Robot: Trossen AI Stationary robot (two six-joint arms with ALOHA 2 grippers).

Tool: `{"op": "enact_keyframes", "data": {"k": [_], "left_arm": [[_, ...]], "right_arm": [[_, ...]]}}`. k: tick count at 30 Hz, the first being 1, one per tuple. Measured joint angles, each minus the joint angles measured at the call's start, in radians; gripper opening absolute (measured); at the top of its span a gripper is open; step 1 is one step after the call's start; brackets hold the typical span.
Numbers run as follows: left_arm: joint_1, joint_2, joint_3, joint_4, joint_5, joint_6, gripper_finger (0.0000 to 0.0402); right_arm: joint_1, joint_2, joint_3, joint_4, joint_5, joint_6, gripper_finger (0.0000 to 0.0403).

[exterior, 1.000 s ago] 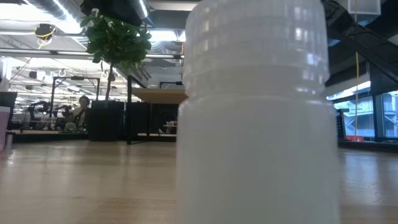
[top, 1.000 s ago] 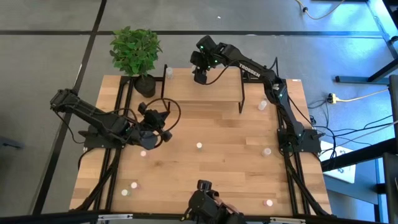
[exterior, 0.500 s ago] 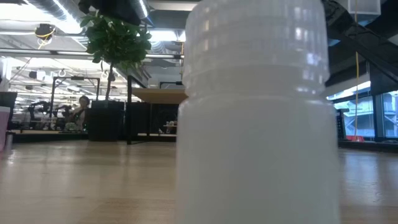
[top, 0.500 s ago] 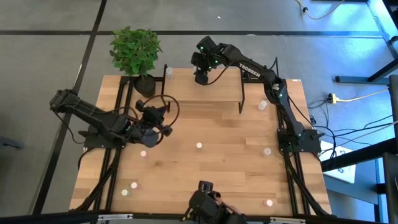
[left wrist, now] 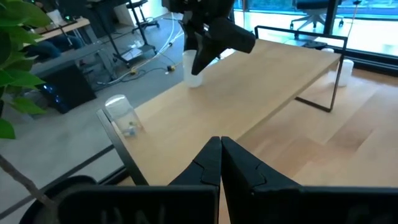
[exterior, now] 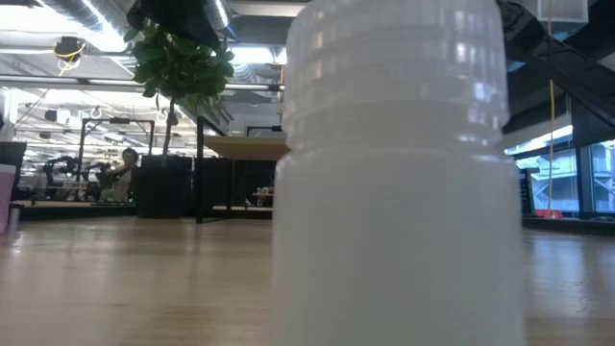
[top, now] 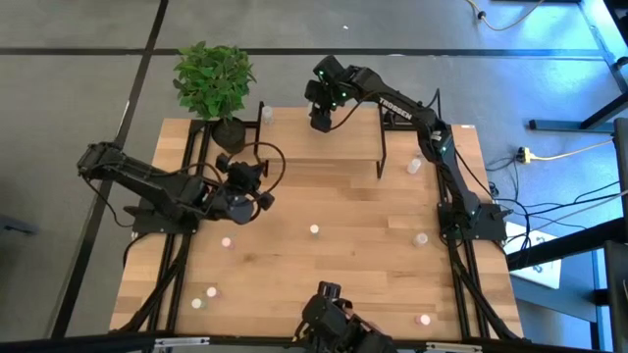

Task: Pick and place medicine bottles onto shelf by color
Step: Put the center white pill bottle on the shelf

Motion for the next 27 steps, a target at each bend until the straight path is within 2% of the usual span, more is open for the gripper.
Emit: {"op": "enact_keyframes", "data": {"k": [20, 27], "left_arm": [[0.0, 0.0, 0.0, 0.0, -0.003, 0.0, 0.0], [0.0, 0.0, 0.0, 0.0, -0.004, 0.001, 0.0]], "right_arm": [[0.0, 0.0, 0.0, -0.015, -0.002, -0.005, 0.0159], [0.0, 0.0, 0.0, -0.015, -0.002, -0.006, 0.0176]]}}
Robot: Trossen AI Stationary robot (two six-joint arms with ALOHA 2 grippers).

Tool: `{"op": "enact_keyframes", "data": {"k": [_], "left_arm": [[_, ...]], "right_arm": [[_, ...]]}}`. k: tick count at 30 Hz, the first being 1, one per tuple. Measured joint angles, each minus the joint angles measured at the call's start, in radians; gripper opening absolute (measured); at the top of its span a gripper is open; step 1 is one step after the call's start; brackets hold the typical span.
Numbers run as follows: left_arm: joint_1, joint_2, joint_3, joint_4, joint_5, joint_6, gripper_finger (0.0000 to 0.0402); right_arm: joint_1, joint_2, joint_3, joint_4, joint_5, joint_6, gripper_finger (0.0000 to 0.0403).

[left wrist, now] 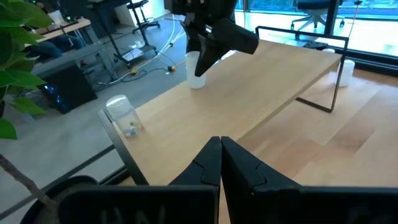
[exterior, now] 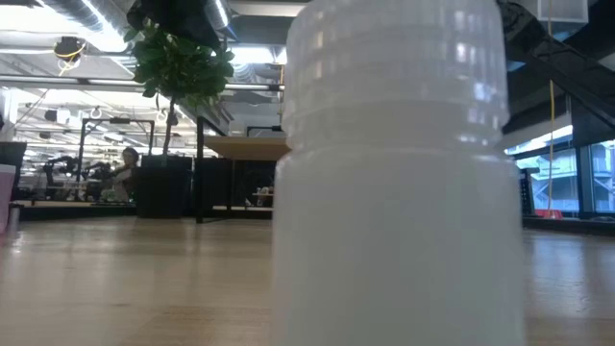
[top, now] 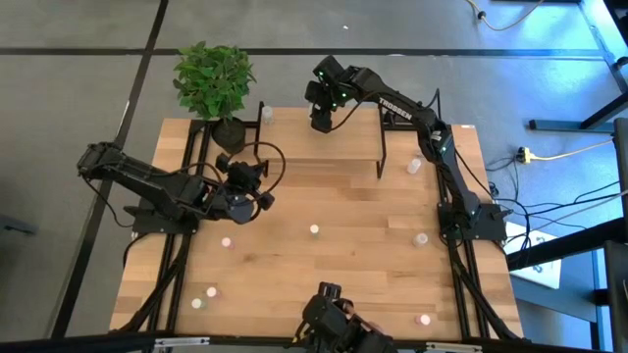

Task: Pick and place medicine bottles onto shelf by color
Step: Put the center white pill bottle on the shelf

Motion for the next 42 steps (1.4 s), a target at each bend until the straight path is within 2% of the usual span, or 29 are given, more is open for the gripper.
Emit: {"op": "enact_keyframes", "data": {"k": [8, 42], "left_arm": [[0.0, 0.0, 0.0, 0.0, 0.0, 0.007, 0.0], [0.0, 0.0, 0.0, 0.0, 0.0, 0.007, 0.0]], "right_arm": [[0.0, -0.001, 0.0, 0.001, 0.0, 0.0, 0.0189], [0.0, -0.001, 0.0, -0.008, 0.003, -0.048, 0.0191]]}}
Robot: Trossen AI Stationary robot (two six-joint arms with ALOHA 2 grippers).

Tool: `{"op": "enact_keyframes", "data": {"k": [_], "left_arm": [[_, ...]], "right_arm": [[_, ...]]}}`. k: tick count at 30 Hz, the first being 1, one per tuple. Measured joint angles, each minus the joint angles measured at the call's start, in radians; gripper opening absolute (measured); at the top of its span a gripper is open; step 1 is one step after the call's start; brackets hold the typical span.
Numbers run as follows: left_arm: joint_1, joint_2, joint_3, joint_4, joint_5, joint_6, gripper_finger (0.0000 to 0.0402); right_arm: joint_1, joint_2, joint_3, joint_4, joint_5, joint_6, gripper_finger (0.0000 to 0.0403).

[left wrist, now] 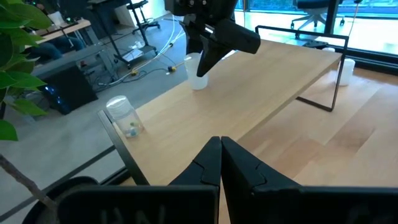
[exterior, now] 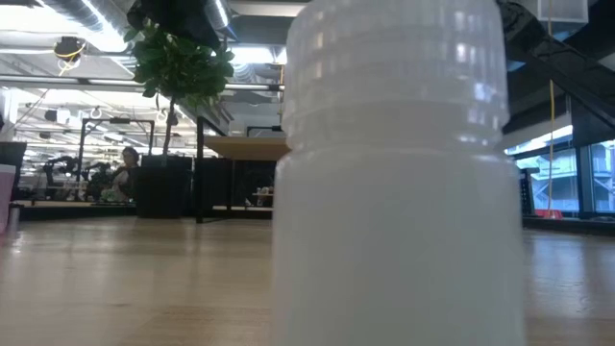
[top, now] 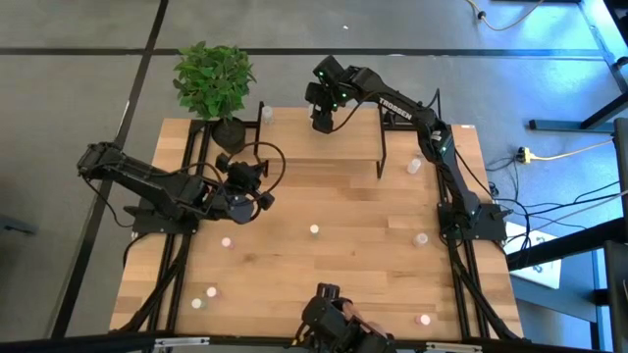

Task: Pick and place medicine bottles onto shelf by color
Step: Put the center white pill bottle on the shelf

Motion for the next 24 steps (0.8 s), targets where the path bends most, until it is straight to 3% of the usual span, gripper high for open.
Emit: {"op": "enact_keyframes", "data": {"k": [12, 20, 24], "left_arm": [[0.0, 0.0, 0.0, 0.0, 0.0, 0.0, 0.0], [0.0, 0.0, 0.0, 0.0, 0.0, 0.0, 0.0], [0.0, 0.0, 0.0, 0.0, 0.0, 0.0, 0.0]], "right_arm": [[0.0, 0.0, 0.0, 0.012, 0.0, -0.003, 0.019], [0.0, 0.0, 0.0, 0.011, 0.0, -0.002, 0.0164], [0.0, 0.0, 0.0, 0.003, 0.0, -0.001, 0.0177]]}}
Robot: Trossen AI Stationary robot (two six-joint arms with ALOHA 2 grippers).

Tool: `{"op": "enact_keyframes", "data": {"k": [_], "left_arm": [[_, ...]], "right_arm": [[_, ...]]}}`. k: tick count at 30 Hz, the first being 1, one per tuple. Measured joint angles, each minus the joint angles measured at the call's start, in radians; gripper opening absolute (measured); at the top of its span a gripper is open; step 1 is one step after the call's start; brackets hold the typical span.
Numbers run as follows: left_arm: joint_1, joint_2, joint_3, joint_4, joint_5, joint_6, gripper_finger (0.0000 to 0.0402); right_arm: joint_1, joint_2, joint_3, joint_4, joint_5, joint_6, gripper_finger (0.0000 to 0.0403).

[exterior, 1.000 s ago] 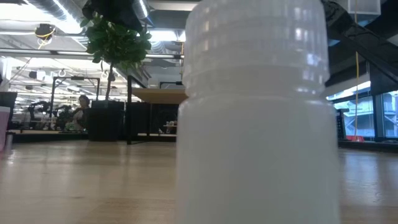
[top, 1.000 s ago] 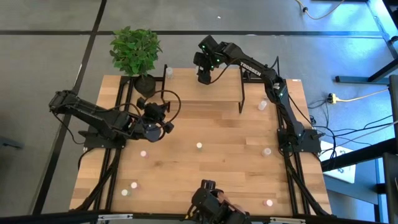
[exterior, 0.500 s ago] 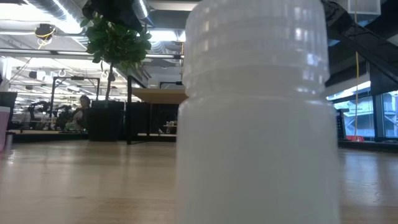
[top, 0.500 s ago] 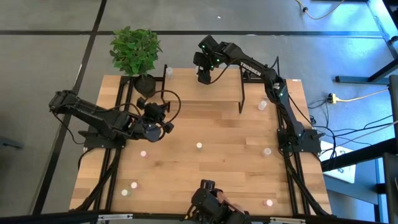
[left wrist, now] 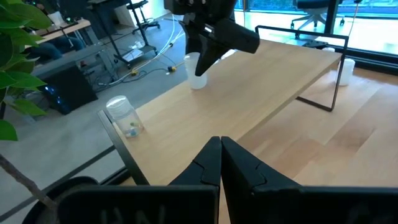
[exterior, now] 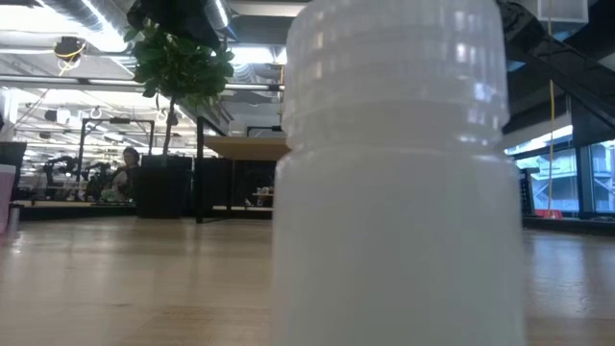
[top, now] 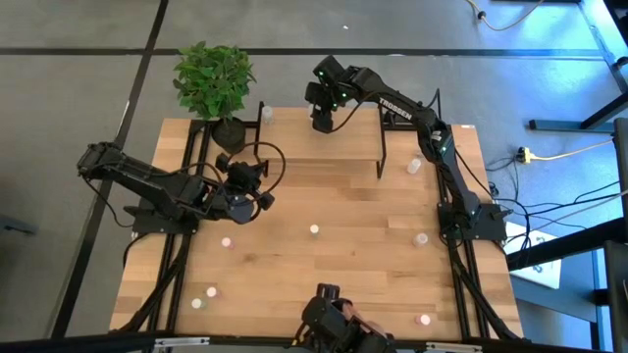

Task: Pick and place medicine bottles onto shelf by color
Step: Put the center white pill bottle on the shelf, then put the center green pill bottle on the shelf

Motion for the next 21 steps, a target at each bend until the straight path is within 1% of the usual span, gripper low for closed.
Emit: {"op": "enact_keyframes", "data": {"k": [7, 10, 13, 21], "left_arm": [[0.0, 0.0, 0.0, 0.0, 0.0, 0.0, 0.0], [0.0, 0.0, 0.0, 0.0, 0.0, 0.0, 0.0], [0.0, 0.0, 0.0, 0.0, 0.0, 0.0, 0.0], [0.0, 0.0, 0.0, 0.0, 0.003, 0.0, 0.0]], "right_arm": [[0.0, 0.0, 0.0, -0.025, 0.0, 0.0, 0.0226], [0.0, 0.0, 0.0, -0.013, 0.0, 0.0, 0.0241], [0.0, 0.0, 0.002, 0.008, 0.0, -0.001, 0.0247], [0.0, -0.002, 0.009, 0.009, 0.0, -0.001, 0.0248]]}}
